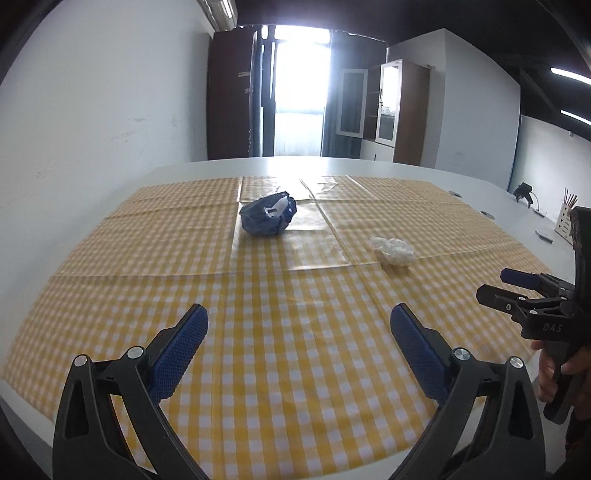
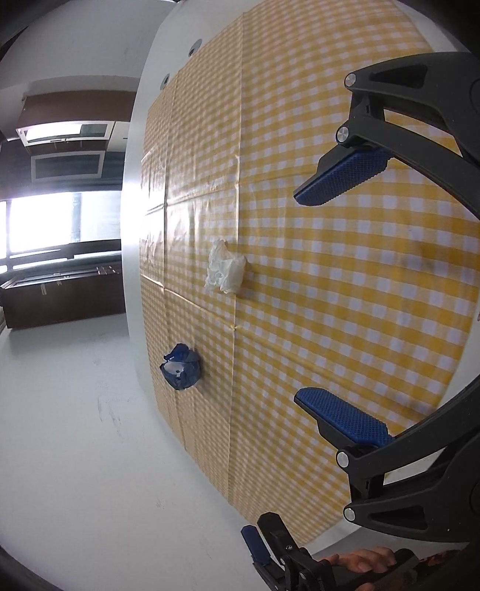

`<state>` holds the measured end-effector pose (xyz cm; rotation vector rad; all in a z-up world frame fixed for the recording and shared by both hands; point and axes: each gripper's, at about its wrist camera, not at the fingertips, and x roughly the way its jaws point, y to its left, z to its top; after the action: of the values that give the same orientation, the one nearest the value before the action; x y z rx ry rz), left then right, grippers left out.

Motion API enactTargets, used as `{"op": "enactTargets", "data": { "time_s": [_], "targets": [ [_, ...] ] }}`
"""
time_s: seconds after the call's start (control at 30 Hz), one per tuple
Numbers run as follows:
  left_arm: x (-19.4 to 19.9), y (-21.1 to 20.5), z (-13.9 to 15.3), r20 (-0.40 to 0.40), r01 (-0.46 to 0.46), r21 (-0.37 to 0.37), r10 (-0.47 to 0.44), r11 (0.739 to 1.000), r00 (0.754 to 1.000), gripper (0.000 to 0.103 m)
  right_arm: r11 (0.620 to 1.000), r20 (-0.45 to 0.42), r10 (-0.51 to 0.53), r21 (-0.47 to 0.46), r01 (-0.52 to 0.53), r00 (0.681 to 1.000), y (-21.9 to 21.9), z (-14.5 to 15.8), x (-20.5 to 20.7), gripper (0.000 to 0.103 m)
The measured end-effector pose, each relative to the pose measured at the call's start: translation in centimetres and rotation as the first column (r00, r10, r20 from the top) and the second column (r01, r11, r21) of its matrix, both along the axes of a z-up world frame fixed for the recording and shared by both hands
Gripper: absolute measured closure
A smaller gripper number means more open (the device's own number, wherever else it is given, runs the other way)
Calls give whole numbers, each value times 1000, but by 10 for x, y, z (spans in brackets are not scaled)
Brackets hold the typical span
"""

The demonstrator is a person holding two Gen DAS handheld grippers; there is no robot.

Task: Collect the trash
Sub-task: 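Raise both tools back up toward the blue bag and tissue on the table, then grasp the white tissue with the right tool while the left tool grasps the blue bag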

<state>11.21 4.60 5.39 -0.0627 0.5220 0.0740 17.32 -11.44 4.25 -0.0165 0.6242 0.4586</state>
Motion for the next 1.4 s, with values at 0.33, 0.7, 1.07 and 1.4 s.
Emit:
{"op": "enactTargets", "data": {
  "time_s": [0.33, 0.7, 1.07, 1.4],
  "targets": [
    [94, 18, 5, -51, -22, 21, 23, 1000, 998, 6, 999, -82, -37, -38, 34, 996, 27, -5, 88, 9],
    [191, 48, -22, -152, -99, -139, 77, 985, 985, 6, 994, -143, 0, -112, -16, 990, 43, -9, 191, 9],
    [279, 50, -16, -200, -155, 96, 172, 983, 965, 6, 998, -200, 9, -56, -20, 980, 31, -19, 203, 11],
    [295, 70, -43, -208, -107, 17, 108, 994, 972, 15, 991, -206, 36, -121, -62, 978, 55, -30, 196, 22]
  ]
}}
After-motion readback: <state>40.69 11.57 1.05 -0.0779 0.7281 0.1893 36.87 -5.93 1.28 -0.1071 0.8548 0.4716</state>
